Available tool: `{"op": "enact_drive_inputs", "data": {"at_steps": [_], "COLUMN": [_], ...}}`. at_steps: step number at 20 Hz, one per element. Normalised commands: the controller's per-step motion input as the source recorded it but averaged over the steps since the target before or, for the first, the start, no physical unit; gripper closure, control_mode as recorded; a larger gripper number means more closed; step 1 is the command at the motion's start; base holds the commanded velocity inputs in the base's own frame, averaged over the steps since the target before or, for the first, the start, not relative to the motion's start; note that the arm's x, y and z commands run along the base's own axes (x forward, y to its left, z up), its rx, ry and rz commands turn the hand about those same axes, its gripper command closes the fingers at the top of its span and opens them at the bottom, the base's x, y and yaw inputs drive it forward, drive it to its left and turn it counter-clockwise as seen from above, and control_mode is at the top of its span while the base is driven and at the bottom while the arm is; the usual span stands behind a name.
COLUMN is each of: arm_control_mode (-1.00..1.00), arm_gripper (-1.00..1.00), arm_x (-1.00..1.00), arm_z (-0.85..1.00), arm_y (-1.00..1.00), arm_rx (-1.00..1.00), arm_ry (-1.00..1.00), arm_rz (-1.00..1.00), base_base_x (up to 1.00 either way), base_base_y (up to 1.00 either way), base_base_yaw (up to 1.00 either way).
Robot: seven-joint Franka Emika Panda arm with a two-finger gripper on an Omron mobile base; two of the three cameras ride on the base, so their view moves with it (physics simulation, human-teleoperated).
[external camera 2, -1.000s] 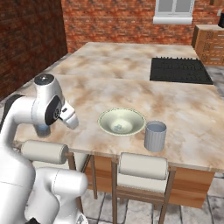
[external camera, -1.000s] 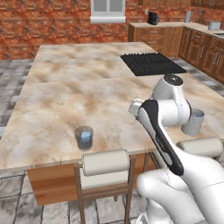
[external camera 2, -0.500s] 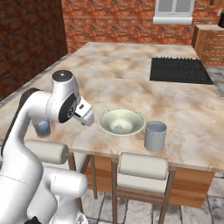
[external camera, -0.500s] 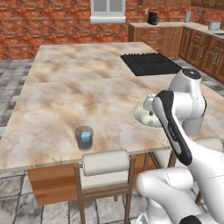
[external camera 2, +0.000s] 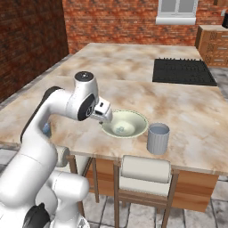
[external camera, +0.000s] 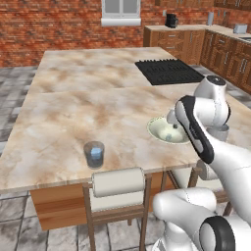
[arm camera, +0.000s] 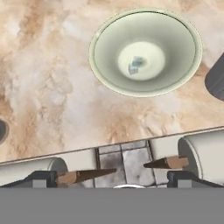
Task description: There are four ice cubes in the ice bowl. Place two ice cubes in each glass of water.
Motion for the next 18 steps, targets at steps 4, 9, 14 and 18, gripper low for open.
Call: {"op": "enact_drive_inputs", "data": {"at_steps": [4,9,14,18], "arm_control_mode": [-1.00,-1.00,-1.00,-1.00], "arm_gripper": [-1.00,-1.00,-1.00,-1.00], "arm_x": [0.34,0.19,0.22,0.34], "arm_z": [-0.37,-0.34,-0.21,-0.23], "arm_y": [-0.41,-0.28,-0.19,-0.08], "arm_rx": [-0.04,0.00,0.00,0.00], "arm_ry": [0.00,0.02,0.00,0.02], "arm_rz": [0.13,-0.02,-0.19,-0.17], "base_base_x": [0.00,0.00,0.00,0.00], "base_base_y": [0.00,0.00,0.00,0.00], "base_base_yaw": [0.00,0.00,0.00,0.00]}}
